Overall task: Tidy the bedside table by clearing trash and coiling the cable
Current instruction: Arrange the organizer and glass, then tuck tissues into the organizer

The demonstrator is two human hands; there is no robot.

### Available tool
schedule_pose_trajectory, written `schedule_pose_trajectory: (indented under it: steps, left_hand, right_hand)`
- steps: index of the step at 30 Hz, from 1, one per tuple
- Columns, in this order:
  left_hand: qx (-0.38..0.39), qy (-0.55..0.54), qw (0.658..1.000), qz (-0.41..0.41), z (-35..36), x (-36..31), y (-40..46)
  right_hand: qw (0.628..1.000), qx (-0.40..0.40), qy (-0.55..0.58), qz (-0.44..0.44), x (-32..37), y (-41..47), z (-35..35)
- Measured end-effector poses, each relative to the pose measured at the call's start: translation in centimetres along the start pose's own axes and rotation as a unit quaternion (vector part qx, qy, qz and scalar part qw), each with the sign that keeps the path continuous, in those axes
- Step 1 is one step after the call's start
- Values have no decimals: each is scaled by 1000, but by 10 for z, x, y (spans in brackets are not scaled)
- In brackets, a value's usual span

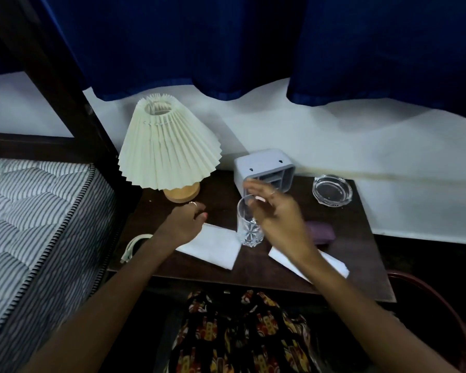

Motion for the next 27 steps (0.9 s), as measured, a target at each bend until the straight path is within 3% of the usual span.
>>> schedule_pose_trajectory:
  steps: [3, 7, 13, 17, 20, 27]
  left_hand:
    - [35, -65, 997, 19, 8, -22, 2]
    - [29, -113, 993, 26, 12, -46, 16]
    - [50, -161, 986, 4, 33, -51, 54]
    - [44, -122, 990, 51, 46, -48, 72]
    - [9, -84, 993, 88, 51, -47, 76]
    - [-34, -158, 981, 111, 51, -51, 90]
  right_hand:
    - [994, -100, -26, 23, -22, 7, -56]
    - [982, -138, -85, 102, -64, 31, -98]
    - [968, -50, -123, 213, -133, 64, -90]
    - [968, 13, -108, 227, -157, 83, -74]
    - [970, 44, -134, 199, -214, 98, -70]
    - [979, -12, -121, 164, -194, 94, -62]
Point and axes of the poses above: each hand's wrist, its own y-axis towards the middle knuckle, its own z-axis out of the palm, x = y × z, the point moved 6 cm from there along y, towards the middle knuckle, and after that the axes turned 3 degrees about -z, right-handed, at the moved point
